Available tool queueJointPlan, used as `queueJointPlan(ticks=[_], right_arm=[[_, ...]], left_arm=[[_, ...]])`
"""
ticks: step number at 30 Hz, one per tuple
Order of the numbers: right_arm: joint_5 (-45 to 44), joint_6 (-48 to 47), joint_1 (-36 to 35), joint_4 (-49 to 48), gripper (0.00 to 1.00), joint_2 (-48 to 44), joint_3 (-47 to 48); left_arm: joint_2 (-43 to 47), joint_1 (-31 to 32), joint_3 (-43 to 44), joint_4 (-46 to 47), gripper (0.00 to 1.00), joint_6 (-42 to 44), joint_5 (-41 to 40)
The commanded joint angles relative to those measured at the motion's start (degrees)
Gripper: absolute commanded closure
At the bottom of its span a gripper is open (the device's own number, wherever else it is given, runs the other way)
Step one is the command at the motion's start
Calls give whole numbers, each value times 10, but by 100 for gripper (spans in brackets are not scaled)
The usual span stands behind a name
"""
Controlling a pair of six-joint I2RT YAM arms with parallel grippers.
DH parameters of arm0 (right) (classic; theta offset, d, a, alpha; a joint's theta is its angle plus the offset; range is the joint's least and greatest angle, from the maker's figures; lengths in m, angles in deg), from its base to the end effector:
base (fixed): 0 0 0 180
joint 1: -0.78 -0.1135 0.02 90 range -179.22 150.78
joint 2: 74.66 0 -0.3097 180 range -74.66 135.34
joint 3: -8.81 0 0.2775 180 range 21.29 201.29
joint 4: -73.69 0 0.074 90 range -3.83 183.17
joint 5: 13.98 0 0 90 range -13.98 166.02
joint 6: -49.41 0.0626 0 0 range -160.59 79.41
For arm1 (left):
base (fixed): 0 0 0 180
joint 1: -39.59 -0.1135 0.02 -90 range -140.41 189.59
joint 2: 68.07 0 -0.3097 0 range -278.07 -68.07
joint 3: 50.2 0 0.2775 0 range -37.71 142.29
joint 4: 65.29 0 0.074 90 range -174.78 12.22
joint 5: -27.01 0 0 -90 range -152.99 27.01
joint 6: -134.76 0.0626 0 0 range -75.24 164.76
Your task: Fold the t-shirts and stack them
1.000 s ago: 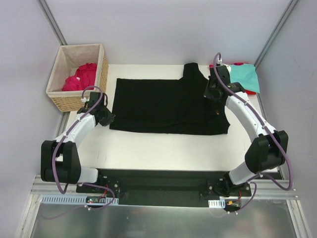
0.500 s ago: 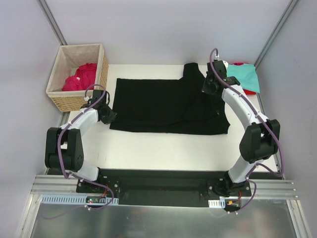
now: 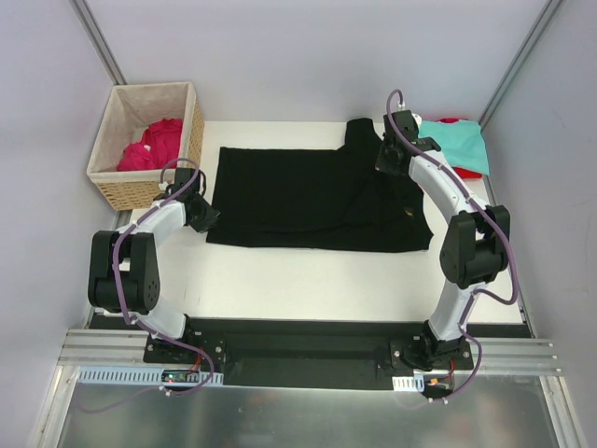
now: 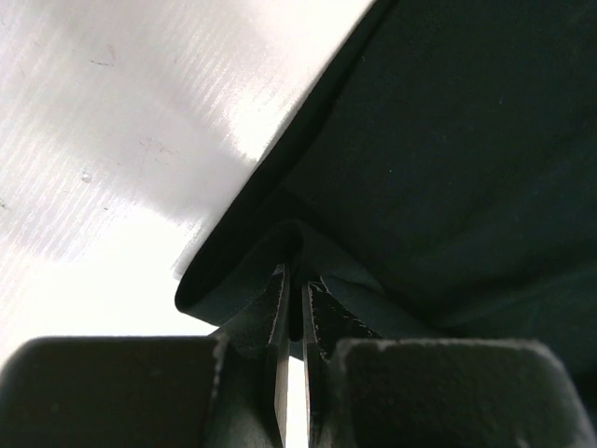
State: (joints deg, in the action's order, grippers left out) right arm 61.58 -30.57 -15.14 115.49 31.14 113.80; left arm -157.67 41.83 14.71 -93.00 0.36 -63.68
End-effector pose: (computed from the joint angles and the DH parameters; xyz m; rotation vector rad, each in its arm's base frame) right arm 0.4667 0.1169 0.3164 0.0093 2.2864 -0.0570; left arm 0.3531 -0.0131 0.1991 -0.9094 2.3449 -0.3250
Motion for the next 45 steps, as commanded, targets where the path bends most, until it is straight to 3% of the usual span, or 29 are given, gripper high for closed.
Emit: queueJointPlan(ticks=[1, 12, 25, 45], right_arm=[[2, -6, 6, -14, 99, -4, 34], [5, -8, 8, -14, 99, -24, 23], [15, -5, 9, -16, 99, -34, 19], [13, -10, 15, -17, 99, -30, 26]], left_arm=[[-11, -8, 22, 13, 100, -12, 2], [6, -9, 23, 14, 100, -18, 26], [105, -8, 76, -42, 100, 10, 10], [57, -36, 95, -56, 100, 21, -2]])
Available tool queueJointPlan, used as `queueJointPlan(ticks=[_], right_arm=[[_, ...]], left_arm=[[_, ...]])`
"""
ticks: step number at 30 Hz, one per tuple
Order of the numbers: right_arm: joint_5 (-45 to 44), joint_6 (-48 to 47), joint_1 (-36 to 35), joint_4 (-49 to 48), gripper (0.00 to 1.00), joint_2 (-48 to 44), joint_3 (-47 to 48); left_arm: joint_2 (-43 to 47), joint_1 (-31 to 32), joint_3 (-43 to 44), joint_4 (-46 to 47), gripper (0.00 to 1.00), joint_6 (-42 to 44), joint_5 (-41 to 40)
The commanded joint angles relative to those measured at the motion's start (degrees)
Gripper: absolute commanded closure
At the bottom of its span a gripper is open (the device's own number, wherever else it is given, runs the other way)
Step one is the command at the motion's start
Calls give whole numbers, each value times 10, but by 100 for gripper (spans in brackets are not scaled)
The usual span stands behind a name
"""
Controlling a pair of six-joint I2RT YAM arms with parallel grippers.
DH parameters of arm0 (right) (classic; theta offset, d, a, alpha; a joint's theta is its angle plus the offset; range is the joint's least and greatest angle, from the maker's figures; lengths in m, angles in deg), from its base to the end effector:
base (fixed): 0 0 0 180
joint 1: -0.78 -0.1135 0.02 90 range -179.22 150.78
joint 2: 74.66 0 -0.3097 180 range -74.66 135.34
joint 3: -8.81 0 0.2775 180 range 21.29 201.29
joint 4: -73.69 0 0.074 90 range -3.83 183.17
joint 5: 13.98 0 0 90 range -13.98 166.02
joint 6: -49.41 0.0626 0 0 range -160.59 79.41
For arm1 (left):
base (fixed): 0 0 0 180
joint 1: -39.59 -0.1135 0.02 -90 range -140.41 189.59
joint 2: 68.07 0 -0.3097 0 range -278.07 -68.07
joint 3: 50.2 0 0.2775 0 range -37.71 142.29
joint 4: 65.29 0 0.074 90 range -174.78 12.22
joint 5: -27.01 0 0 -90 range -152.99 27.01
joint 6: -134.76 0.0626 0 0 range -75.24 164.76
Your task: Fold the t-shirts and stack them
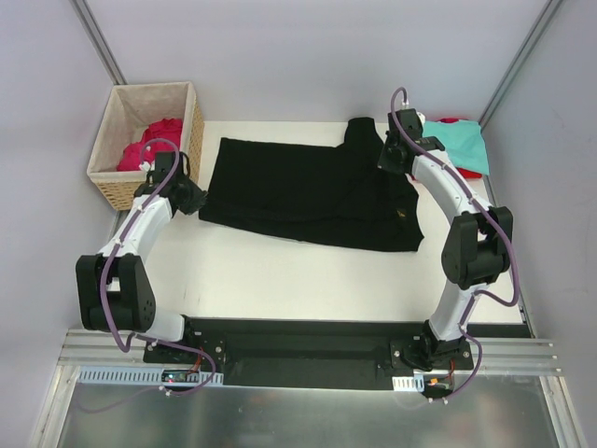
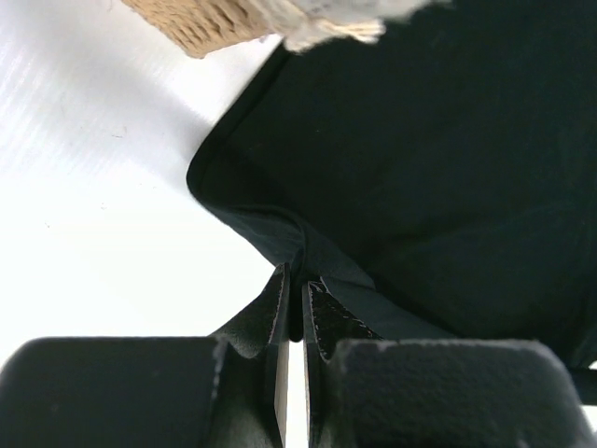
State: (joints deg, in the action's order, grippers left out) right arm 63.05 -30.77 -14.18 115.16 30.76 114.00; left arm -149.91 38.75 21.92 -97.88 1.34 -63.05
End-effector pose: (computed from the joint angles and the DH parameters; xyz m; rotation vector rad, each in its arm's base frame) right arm 0.4680 0.1105 0.3211 0.0138 2.2763 -0.0337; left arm 0.3505 0.0052 0.2813 -0.8816 2.1665 -0.3742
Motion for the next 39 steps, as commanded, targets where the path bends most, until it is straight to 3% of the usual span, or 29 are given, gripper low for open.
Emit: queueJointPlan(ticks=[1, 26, 34, 39], right_arm=[[-3, -8, 5, -12, 99, -26, 24], [-19, 4, 33, -11, 99, -147, -88], [-12, 10, 22, 2, 99, -273, -183], [-31, 5, -24, 27, 99, -389, -253]], left_arm=[[-24, -5, 24, -8, 100, 9, -6], [20, -5, -3, -6, 100, 3, 0], [100, 0, -63, -6, 100, 3, 35], [206, 7, -131, -6, 100, 15, 65]])
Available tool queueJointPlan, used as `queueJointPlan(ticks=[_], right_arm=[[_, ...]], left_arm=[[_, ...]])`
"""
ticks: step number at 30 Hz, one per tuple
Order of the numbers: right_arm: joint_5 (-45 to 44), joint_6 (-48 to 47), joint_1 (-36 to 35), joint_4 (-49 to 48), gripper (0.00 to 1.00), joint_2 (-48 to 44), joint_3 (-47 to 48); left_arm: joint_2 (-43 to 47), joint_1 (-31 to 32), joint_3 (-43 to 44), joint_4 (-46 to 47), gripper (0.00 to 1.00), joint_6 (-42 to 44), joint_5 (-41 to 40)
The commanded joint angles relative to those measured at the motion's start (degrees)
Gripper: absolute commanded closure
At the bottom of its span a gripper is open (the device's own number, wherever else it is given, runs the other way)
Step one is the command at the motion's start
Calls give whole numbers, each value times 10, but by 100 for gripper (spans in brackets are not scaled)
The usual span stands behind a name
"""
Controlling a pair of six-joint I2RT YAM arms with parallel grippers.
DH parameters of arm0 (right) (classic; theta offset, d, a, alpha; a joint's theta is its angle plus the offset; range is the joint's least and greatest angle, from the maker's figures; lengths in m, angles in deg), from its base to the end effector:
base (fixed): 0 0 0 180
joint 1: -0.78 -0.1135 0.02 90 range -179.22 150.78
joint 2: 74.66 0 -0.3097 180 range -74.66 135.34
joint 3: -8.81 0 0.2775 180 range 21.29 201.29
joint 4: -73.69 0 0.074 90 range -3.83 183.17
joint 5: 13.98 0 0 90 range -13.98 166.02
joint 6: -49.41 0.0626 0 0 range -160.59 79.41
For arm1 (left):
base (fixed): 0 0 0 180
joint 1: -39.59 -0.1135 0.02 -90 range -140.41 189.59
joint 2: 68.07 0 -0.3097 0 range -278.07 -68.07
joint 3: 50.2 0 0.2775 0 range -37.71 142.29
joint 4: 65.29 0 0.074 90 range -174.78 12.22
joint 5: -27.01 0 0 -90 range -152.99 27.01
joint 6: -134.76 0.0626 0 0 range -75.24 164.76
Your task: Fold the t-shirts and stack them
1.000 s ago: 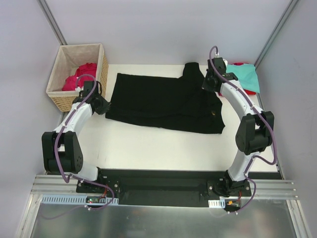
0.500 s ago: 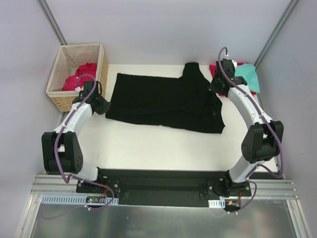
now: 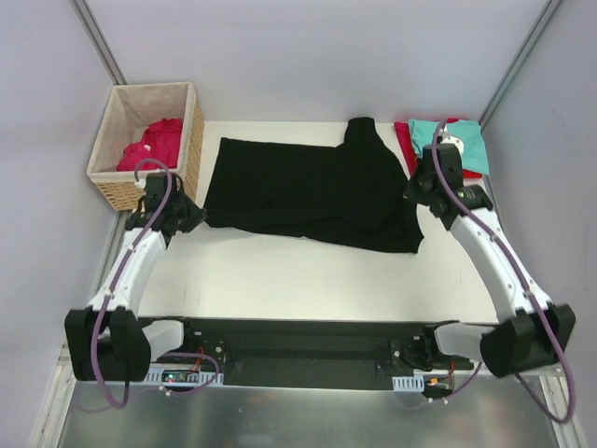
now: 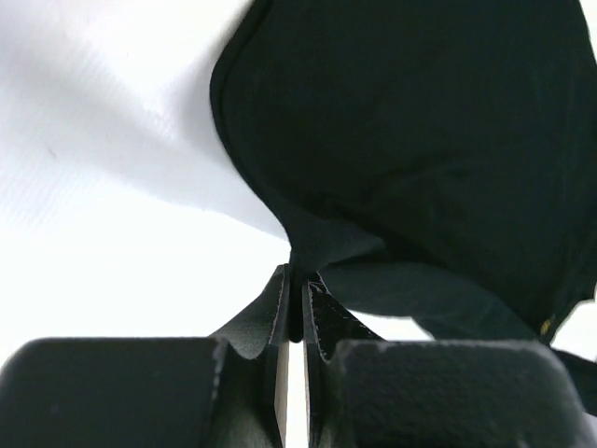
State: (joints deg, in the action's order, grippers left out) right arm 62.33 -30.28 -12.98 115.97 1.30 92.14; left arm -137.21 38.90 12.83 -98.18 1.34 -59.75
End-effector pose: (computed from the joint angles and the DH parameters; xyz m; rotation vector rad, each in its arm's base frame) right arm 0.3247 0.0643 0.3724 0.0700 2.1593 -0.0187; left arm 0.2917 0.0000 0.2875 -0.8318 2.1354 -0.4585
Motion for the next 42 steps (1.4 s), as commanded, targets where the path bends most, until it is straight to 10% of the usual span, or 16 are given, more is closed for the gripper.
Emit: queueJointPlan(ticks=[1, 8, 22, 42], right_arm=[[-28, 0, -44, 25, 99, -137, -47], [-7, 9, -94, 135, 99, -319, -117], [-56, 48, -142, 330, 99, -522, -140], [-3, -23, -142, 97, 99, -276, -66]], left_arm=[[101, 6, -52, -3, 100, 19, 36], [304, 6, -118, -65, 100, 43, 89], [427, 5, -165, -172, 100, 35, 112], [366, 5, -149, -187, 100, -5, 5]])
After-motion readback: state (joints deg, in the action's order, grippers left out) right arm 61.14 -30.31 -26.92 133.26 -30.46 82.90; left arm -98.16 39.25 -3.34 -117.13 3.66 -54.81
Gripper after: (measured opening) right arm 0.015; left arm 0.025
